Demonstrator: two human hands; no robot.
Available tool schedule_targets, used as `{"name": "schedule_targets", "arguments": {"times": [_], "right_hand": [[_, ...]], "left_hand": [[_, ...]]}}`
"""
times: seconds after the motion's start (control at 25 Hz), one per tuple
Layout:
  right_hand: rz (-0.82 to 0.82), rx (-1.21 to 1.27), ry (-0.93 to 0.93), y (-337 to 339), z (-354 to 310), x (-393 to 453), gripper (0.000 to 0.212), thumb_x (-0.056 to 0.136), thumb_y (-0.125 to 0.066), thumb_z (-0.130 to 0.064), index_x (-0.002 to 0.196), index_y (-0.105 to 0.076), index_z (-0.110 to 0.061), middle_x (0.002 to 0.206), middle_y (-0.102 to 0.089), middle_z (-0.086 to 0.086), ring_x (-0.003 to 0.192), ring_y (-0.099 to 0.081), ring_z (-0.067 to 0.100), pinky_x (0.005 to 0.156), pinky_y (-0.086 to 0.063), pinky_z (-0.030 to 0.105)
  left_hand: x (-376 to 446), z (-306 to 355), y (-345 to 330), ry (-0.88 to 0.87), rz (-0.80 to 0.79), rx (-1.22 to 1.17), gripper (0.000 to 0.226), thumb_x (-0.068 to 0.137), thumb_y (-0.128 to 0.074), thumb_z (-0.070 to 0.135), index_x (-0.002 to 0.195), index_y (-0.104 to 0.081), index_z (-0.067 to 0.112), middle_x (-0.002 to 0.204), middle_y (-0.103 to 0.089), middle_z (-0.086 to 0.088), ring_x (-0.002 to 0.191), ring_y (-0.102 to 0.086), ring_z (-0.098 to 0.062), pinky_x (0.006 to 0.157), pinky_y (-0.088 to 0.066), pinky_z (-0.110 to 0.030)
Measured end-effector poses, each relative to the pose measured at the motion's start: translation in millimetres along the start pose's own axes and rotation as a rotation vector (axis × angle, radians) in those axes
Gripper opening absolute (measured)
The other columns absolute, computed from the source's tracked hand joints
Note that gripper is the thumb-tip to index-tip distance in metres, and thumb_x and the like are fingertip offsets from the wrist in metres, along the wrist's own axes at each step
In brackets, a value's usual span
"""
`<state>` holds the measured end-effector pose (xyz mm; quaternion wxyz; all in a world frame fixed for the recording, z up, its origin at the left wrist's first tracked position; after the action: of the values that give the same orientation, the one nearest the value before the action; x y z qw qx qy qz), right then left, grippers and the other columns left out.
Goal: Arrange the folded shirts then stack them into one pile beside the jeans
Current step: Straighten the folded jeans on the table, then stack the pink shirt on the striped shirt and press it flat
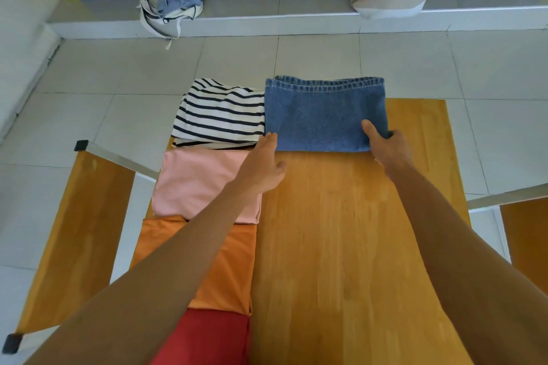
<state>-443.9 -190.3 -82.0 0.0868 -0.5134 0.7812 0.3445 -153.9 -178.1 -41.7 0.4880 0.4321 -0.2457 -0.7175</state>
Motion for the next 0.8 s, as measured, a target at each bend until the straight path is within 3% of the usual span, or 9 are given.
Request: {"name": "schedule_targets", "arguments": {"times": [0.12,0.24,0.32,0.4,0.48,0.6,0.68,0.8], "right_hand": [[0.134,0.116,-0.049,10,18,-31,0.063,0.082,-0.062,-0.065,0.106,-0.057,-0.007,0.09,-0.062,0.002,0.078,-0.06,0.019,0.055,-0.044,0.029],[0.153,0.174,-0.08,-6,36,-66,0.054,0.086,-0.062,-0.058,0.106,-0.055,-0.009,0.092,-0.061,0.001,0.082,-0.059,0.018,0.063,-0.048,0.031],[0.071,0.157,-0.083,-29,39,-85,0.047,0.09,-0.06,-0.052,0.11,-0.056,-0.01,0.093,-0.062,-0.001,0.08,-0.058,0.015,0.059,-0.041,0.026],[-0.043,0.097,-0.038,-59,34,-105,0.042,0.093,-0.058,-0.048,0.11,-0.058,-0.01,0.085,-0.061,-0.005,0.072,-0.055,0.009,0.055,-0.038,0.024],[-0.173,0.009,-0.017,-90,25,-124,0.042,0.093,-0.057,-0.05,0.111,-0.059,-0.012,0.084,-0.065,-0.003,0.073,-0.061,0.01,0.057,-0.046,0.025],[-0.411,-0.108,-0.042,-139,8,-151,0.045,0.092,-0.055,-0.054,0.092,-0.066,-0.009,0.077,-0.073,0.007,0.067,-0.07,0.02,0.072,-0.064,0.043],[-0.456,-0.176,0.002,-162,-3,-159,0.058,0.091,-0.055,-0.055,0.088,-0.071,0.0,0.079,-0.075,0.015,0.065,-0.07,0.023,0.077,-0.063,0.046],[-0.444,-0.163,-0.028,-185,-8,-164,0.061,0.089,-0.057,-0.058,0.103,-0.069,0.0,0.096,-0.075,0.015,0.083,-0.073,0.028,0.075,-0.063,0.044]], "left_hand": [[-22,-27,21,0.069,0.122,-0.079,0.064,0.097,-0.051,0.023,0.154,-0.023,0.015,0.16,-0.027,-0.002,0.14,-0.04,-0.022,0.107,-0.037,-0.03],[-40,-50,34,0.137,0.158,-0.046,0.062,0.097,-0.051,0.021,0.153,-0.025,0.013,0.158,-0.032,-0.008,0.136,-0.042,-0.027,0.105,-0.035,-0.03],[-51,-63,36,0.171,0.171,-0.06,0.06,0.096,-0.051,0.021,0.151,-0.028,0.013,0.151,-0.041,-0.011,0.126,-0.051,-0.029,0.099,-0.041,-0.033],[-62,-78,37,0.217,0.201,-0.093,0.06,0.095,-0.052,0.022,0.151,-0.029,0.016,0.154,-0.038,-0.008,0.128,-0.05,-0.028,0.103,-0.042,-0.036],[-71,-93,43,0.251,0.274,-0.141,0.061,0.094,-0.053,0.02,0.151,-0.031,0.016,0.154,-0.039,-0.008,0.133,-0.046,-0.029,0.108,-0.041,-0.039],[-87,-130,68,0.355,0.465,-0.214,0.065,0.09,-0.055,0.018,0.15,-0.03,0.016,0.145,-0.046,-0.013,0.127,-0.051,-0.034,0.101,-0.048,-0.045],[-96,-163,82,0.486,0.529,-0.227,0.066,0.09,-0.056,0.02,0.15,-0.027,0.012,0.148,-0.04,-0.016,0.132,-0.043,-0.036,0.101,-0.047,-0.049],[-98,-203,80,0.651,0.409,-0.241,0.06,0.093,-0.053,0.031,0.143,-0.034,0.004,0.138,-0.047,-0.022,0.122,-0.05,-0.038,0.086,-0.046,-0.041]]}}
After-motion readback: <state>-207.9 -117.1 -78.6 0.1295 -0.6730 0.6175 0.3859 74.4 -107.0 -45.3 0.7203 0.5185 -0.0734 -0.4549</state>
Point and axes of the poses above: each hand's wrist, its own x-axis towards the middle knuckle, its own y-axis out of the back of the hand, z = x × y, the point moved 7 cm from there along x, towards the middle knuckle
